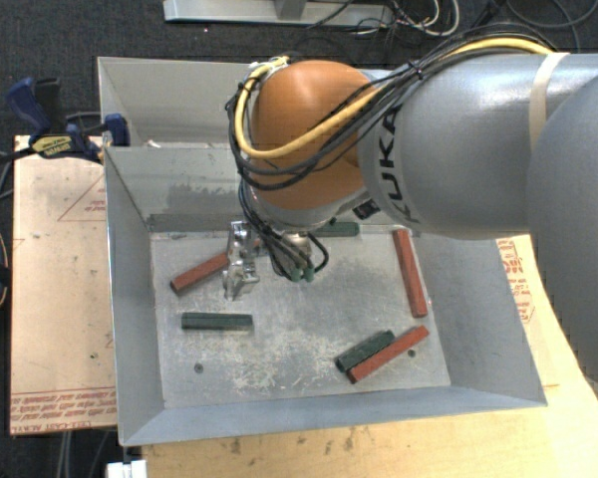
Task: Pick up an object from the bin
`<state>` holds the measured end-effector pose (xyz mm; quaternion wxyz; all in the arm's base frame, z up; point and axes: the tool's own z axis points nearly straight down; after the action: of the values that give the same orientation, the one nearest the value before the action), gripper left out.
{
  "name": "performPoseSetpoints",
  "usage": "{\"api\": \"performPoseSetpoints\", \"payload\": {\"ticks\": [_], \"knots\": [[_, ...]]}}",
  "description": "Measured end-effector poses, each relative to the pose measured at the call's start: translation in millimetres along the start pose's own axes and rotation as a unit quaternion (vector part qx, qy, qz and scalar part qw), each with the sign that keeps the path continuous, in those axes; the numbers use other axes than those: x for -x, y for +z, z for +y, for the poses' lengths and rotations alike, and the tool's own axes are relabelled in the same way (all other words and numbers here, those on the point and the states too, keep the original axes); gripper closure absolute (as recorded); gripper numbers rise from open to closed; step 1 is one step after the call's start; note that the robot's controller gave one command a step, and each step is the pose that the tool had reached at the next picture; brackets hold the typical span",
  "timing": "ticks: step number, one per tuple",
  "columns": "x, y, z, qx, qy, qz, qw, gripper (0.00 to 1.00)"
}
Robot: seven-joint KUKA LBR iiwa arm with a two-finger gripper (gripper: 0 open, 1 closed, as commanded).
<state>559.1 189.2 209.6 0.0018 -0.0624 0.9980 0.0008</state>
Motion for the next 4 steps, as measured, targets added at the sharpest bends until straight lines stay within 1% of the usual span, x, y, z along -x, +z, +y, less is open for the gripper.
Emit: {"api": "performPoseSetpoints", "payload": {"ticks": [1, 2, 3, 4], "knots": [[-0.3, 0.3, -0.1, 0.000, 0.000, 0.0005, 1.0000, 1.00], [26.8, 34.6, 5.1, 0.001, 0.014, -0.0022, 0.9999, 1.00], [37.2, 49.8, 30.1, -0.001, 0.076, 0.0017, 0.9971, 1.00], [44.5, 25.3, 37.0, 0.000, 0.073, 0.0028, 0.9973, 1.00]]}}
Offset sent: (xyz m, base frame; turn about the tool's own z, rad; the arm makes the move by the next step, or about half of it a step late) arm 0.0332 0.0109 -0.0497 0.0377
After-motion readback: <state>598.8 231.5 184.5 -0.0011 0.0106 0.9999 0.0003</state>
